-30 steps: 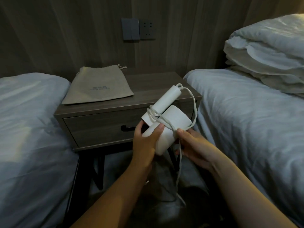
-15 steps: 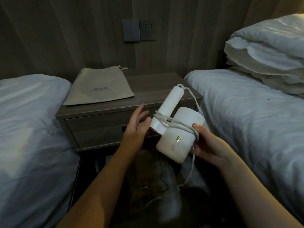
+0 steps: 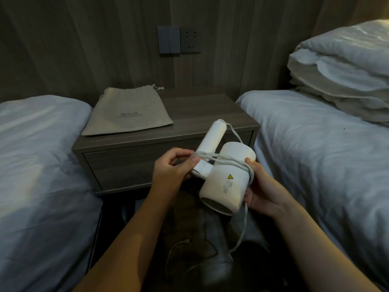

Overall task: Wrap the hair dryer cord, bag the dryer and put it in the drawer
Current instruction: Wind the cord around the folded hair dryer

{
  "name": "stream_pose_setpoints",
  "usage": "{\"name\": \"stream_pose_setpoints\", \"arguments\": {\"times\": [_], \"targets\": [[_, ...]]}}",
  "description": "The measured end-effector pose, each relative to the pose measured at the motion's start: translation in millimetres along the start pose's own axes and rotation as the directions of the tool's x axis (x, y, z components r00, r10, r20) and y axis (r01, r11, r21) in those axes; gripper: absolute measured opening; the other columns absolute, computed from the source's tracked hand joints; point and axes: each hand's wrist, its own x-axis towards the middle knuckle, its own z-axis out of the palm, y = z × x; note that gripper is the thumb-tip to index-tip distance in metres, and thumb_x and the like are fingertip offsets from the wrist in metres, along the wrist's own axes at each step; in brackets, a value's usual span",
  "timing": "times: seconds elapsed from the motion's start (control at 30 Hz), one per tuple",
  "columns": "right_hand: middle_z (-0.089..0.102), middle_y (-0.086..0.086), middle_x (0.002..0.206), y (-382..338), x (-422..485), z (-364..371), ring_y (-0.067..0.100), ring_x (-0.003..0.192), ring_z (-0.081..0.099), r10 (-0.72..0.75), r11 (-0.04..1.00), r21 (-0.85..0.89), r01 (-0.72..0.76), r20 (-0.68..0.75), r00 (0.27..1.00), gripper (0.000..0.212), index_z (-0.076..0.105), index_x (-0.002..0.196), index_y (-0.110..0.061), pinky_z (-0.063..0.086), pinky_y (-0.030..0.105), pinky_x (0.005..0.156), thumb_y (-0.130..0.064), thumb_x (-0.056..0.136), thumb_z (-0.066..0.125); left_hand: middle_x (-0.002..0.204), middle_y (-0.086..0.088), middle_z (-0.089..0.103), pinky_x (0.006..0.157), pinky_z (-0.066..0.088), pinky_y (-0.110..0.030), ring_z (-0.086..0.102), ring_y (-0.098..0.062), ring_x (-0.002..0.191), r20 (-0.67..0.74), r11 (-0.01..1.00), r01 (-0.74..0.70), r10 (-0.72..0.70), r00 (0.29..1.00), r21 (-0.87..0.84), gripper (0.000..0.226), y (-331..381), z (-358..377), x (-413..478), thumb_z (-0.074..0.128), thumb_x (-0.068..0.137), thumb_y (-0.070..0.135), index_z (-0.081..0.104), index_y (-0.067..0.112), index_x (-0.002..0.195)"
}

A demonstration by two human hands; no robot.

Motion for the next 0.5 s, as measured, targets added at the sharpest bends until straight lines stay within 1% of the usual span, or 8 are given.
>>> {"name": "stream_pose_setpoints", "arguments": {"times": [0.1, 0.17, 0.2, 0.27, 0.33, 0.4, 0.47, 0.5], "targets": [[0.057, 0.006, 0.064, 0, 0, 0, 0.013, 0.046, 0.049, -0.013, 0.999, -0.030, 0.013, -0.004, 1.000, 0.050, 0.079, 0.077, -0.017, 0.038, 0.021, 0.043, -0.043, 0.036, 0.092, 0.089, -0.003, 0.073, 0.065, 0.056, -0.027, 0.070, -0.018, 0.085, -0.050, 0.993, 0.039, -0.045, 0.998, -0.108, 0.016, -1, 2, -1, 0.069, 0.078, 0.012, 0.070, 0.028, 0.077], [0.052, 0.006, 0.061, 1, 2, 1, 0.012, 0.042, 0.047, -0.015, 1.000, -0.021, 0.014, -0.057, 0.998, 0.041, 0.077, 0.076, -0.014, 0.037, 0.020, 0.039, -0.041, 0.046, 0.087, 0.095, -0.006, 0.072, 0.067, 0.056, -0.028, 0.070, -0.019, 0.087, -0.057, 0.981, 0.100, -0.111, 0.992, -0.166, 0.013, -3, 7, -2, 0.066, 0.081, 0.012, 0.069, 0.020, 0.091], [0.049, 0.006, 0.060, 2, 3, 3, 0.012, 0.041, 0.046, -0.022, 1.000, -0.020, 0.020, -0.088, 0.996, 0.037, 0.075, 0.078, -0.012, 0.036, 0.019, 0.038, -0.040, 0.055, 0.081, 0.098, -0.006, 0.070, 0.066, 0.056, -0.027, 0.069, -0.018, 0.088, -0.046, 0.978, 0.135, -0.144, 0.989, -0.159, 0.019, -3, 10, -2, 0.064, 0.083, 0.016, 0.066, 0.019, 0.102], [0.046, 0.006, 0.056, 4, 5, 5, 0.011, 0.038, 0.042, -0.057, 0.998, -0.027, 0.054, -0.140, 0.988, 0.037, 0.068, 0.086, -0.009, 0.035, 0.017, 0.036, -0.038, 0.064, 0.071, 0.102, 0.001, 0.066, 0.067, 0.054, -0.027, 0.066, -0.013, 0.089, 0.004, 0.972, 0.210, -0.211, 0.977, -0.110, 0.035, -2, 19, -3, 0.060, 0.086, 0.029, 0.054, 0.023, 0.120], [0.045, 0.006, 0.057, 3, 6, 8, 0.010, 0.037, 0.040, -0.114, 0.993, -0.050, 0.107, -0.174, 0.978, 0.036, 0.063, 0.087, -0.010, 0.034, 0.018, 0.034, -0.037, 0.065, 0.069, 0.109, 0.005, 0.062, 0.078, 0.055, -0.034, 0.064, -0.014, 0.096, 0.096, 0.959, 0.265, -0.256, 0.962, -0.095, 0.052, -1, 26, -6, 0.060, 0.084, 0.038, 0.041, 0.029, 0.132], [0.046, 0.005, 0.056, 3, 5, 8, 0.010, 0.038, 0.041, -0.162, 0.985, -0.082, 0.150, -0.175, 0.971, 0.037, 0.062, 0.086, -0.009, 0.034, 0.019, 0.034, -0.037, 0.064, 0.070, 0.121, 0.002, 0.057, 0.088, 0.053, -0.041, 0.061, -0.017, 0.104, 0.176, 0.953, 0.298, -0.286, 0.942, -0.050, 0.076, -2, 30, -10, 0.065, 0.075, 0.047, 0.027, 0.033, 0.140], [0.047, 0.004, 0.053, 6, 4, 7, 0.009, 0.039, 0.042, -0.195, 0.977, -0.117, 0.179, -0.144, 0.970, 0.042, 0.061, 0.084, -0.008, 0.034, 0.020, 0.036, -0.040, 0.060, 0.074, 0.128, -0.002, 0.055, 0.090, 0.051, -0.044, 0.059, -0.020, 0.107, 0.191, 0.934, 0.355, -0.342, 0.920, -0.037, 0.095, -3, 31, -12, 0.068, 0.059, 0.059, 0.026, 0.036, 0.141], [0.048, 0.004, 0.053, 8, 5, 7, 0.010, 0.039, 0.043, -0.206, 0.972, -0.140, 0.189, -0.121, 0.971, 0.044, 0.062, 0.080, -0.008, 0.035, 0.020, 0.037, -0.042, 0.057, 0.078, 0.125, -0.003, 0.058, 0.087, 0.053, -0.043, 0.061, -0.021, 0.106, 0.201, 0.922, 0.383, -0.365, 0.909, -0.055, 0.096, -4, 31, -12, 0.068, 0.055, 0.061, 0.031, 0.033, 0.139]]}}
